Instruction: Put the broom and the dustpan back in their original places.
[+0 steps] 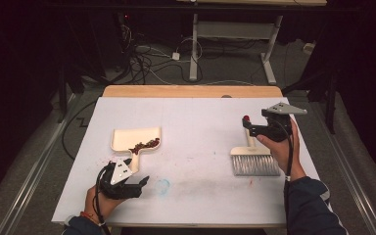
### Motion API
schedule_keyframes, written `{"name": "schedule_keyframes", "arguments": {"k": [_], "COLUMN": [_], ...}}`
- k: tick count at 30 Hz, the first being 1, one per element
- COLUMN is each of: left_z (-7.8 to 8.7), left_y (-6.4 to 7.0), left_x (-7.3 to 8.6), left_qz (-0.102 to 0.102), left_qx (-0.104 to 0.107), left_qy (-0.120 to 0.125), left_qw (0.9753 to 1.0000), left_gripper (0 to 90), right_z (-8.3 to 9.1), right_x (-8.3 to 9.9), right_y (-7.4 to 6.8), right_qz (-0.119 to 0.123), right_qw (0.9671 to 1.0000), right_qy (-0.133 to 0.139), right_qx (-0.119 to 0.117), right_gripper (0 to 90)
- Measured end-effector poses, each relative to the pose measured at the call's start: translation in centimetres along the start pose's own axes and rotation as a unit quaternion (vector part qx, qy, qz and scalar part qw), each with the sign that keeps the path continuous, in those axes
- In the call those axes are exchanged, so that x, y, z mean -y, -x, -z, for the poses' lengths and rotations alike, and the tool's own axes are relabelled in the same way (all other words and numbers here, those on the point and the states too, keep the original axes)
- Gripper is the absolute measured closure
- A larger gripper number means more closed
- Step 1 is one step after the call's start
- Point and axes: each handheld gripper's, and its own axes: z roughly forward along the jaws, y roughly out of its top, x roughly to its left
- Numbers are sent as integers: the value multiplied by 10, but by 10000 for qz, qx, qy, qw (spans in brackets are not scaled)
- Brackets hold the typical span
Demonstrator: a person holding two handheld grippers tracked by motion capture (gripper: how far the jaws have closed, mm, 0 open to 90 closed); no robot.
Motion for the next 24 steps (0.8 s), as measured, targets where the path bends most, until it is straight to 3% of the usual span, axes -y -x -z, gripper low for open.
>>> {"name": "schedule_keyframes", "arguments": {"k": [11, 17, 20, 24], "left_z": [-1, -1, -1, 0], "left_y": [-1, 0, 0, 0], "left_x": [1, 0, 0, 0], "left_qz": [33, 23, 32, 110], "left_qx": [53, 62, 73, 116], "left_qy": [-5, -5, -7, 40], "left_qw": [10000, 10000, 10000, 9999], "left_gripper": [170, 171, 170, 170], "right_z": [9, 16, 21, 28], "right_x": [-6, -8, -8, -9], "right_y": [-19, -30, -34, -39], "right_qz": [413, 551, 432, 486], "right_qw": [9990, 9984, 9988, 9984], "right_qy": [45, 128, 161, 223], "right_qx": [136, 22, -178, -186], "right_gripper": [182, 188, 190, 194]}}
